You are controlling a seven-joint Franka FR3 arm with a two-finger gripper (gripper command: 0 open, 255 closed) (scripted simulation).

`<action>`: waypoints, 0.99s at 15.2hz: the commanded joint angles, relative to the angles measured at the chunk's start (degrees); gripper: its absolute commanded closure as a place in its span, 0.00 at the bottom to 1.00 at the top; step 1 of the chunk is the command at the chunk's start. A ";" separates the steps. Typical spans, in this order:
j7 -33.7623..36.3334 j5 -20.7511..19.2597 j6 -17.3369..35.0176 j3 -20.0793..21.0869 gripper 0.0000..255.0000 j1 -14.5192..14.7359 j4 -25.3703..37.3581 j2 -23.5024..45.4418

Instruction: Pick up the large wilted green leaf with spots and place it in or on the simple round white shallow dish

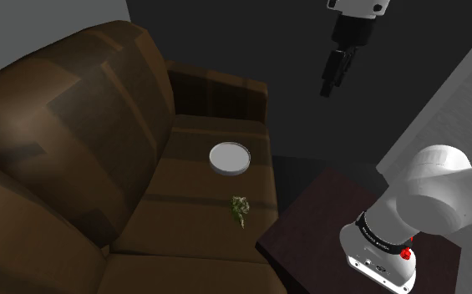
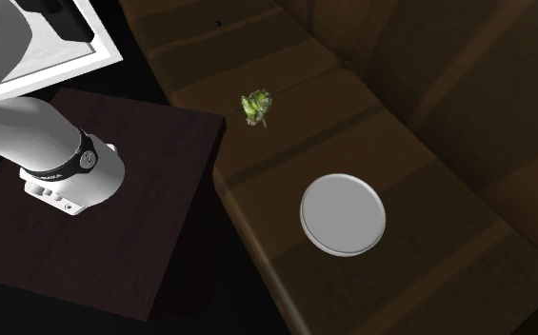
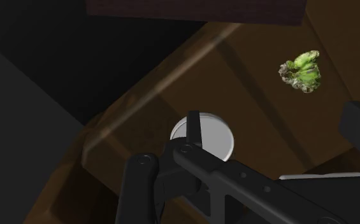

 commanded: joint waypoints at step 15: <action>18.06 6.17 20.45 18.46 0.00 4.12 -15.22 5.08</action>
